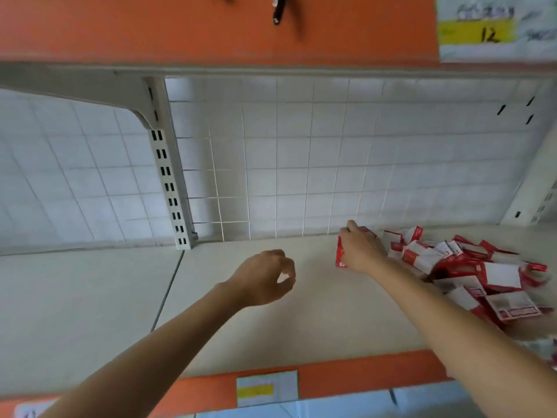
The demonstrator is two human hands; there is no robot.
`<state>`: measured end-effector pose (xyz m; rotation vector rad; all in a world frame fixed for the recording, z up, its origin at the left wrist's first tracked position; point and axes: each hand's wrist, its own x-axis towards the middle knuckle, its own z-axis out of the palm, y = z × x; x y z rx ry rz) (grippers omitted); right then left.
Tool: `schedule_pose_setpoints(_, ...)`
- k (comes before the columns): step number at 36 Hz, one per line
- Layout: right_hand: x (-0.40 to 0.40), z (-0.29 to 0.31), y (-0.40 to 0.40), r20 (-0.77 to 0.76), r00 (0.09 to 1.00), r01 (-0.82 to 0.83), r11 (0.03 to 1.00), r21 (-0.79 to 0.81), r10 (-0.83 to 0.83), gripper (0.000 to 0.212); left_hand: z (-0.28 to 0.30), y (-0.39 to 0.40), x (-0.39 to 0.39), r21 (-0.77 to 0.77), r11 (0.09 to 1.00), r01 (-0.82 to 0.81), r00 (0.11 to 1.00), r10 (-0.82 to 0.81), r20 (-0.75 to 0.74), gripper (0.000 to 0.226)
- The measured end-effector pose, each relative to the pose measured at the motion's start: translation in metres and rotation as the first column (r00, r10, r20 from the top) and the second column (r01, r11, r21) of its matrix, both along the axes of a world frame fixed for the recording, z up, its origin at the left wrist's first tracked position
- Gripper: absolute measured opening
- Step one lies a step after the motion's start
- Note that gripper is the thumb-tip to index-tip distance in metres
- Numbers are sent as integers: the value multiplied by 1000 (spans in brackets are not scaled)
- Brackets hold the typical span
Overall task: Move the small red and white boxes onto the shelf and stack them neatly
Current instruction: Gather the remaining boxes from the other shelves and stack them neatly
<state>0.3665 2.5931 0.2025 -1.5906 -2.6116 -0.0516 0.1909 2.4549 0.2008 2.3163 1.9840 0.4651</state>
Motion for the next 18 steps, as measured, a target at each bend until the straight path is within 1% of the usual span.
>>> schedule_pose_setpoints(2,1,1,2,-48,998,-45,997,-64,42,40,-3,-8,0,-7,999,-54,998,54,15,17)
schedule_pose_setpoints(5,0,-2,2,-172,978,-158,964,-212,122,56,-8,-22,2,-5,991,-133,991,133,21,16)
schedule_pose_setpoints(8,-8,-13,-6,-325,935,-249,912,-326,139,53,-9,-41,1,12,976,-215,976,215,36,16)
schedule_pose_setpoints(10,-20,-20,-13,-419,895,-313,883,-349,151,48,-7,-57,-4,18,961,-274,961,274,38,15)
schedule_pose_setpoints(12,-36,-25,-22,-479,858,-384,851,-359,186,45,-5,-75,-11,14,943,-334,942,333,39,15)
schedule_pose_setpoints(15,-65,-24,-44,-496,833,-459,805,-375,243,47,-3,-107,-27,2,911,-413,911,413,21,15)
schedule_pose_setpoints(18,-94,-15,-70,-501,806,-523,773,-358,314,52,1,-139,-47,13,872,-490,872,489,18,14)
